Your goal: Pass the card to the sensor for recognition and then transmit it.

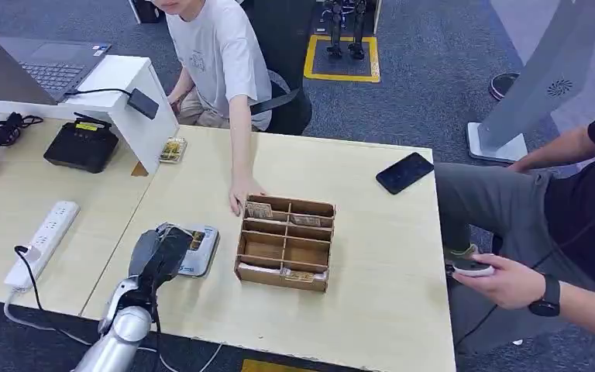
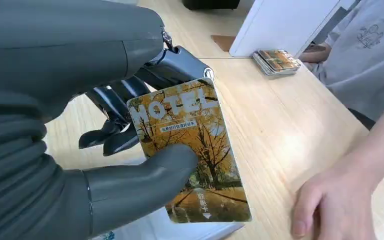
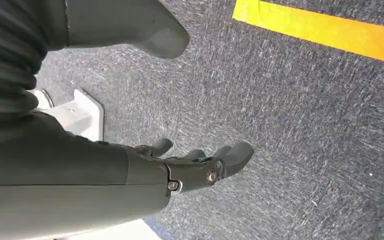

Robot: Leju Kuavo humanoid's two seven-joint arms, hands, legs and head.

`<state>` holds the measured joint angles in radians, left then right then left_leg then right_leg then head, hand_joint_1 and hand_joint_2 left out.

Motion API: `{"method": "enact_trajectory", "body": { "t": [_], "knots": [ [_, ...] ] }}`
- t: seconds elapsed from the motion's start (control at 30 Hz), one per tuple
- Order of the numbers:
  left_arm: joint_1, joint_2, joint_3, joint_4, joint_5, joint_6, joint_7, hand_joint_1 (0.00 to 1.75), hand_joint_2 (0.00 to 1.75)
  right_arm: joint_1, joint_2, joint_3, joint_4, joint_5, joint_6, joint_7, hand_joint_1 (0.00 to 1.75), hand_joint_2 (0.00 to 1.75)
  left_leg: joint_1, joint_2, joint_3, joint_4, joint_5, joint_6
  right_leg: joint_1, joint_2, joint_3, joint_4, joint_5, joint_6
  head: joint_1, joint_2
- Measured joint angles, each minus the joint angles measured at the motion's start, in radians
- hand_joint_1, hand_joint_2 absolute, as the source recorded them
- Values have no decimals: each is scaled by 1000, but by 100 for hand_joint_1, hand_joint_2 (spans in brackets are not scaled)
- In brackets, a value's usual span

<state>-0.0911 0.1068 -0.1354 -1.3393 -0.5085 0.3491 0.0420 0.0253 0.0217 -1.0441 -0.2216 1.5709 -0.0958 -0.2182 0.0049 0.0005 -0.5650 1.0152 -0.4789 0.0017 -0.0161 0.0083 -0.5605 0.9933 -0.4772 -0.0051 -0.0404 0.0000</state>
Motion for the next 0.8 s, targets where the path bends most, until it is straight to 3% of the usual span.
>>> {"method": "enact_trajectory", "body": {
  "t": [0.4, 0.8],
  "knots": [
    [6, -4, 5, 29, -129, 42, 13, 175, 175, 0, 0, 0, 0, 0, -1, -3, 0, 175, 0, 0, 0, 0, 0, 0, 0, 0, 0, 0, 0, 0, 0, 0],
    [19, -10, 14, 39, -172, 55, 22, 175, 175, 0, 0, 1, 0, 0, -1, -3, 0, 175, 0, 0, 0, 0, 0, 0, 0, 0, 0, 0, 0, 0, 0, 0]
  ]
}}
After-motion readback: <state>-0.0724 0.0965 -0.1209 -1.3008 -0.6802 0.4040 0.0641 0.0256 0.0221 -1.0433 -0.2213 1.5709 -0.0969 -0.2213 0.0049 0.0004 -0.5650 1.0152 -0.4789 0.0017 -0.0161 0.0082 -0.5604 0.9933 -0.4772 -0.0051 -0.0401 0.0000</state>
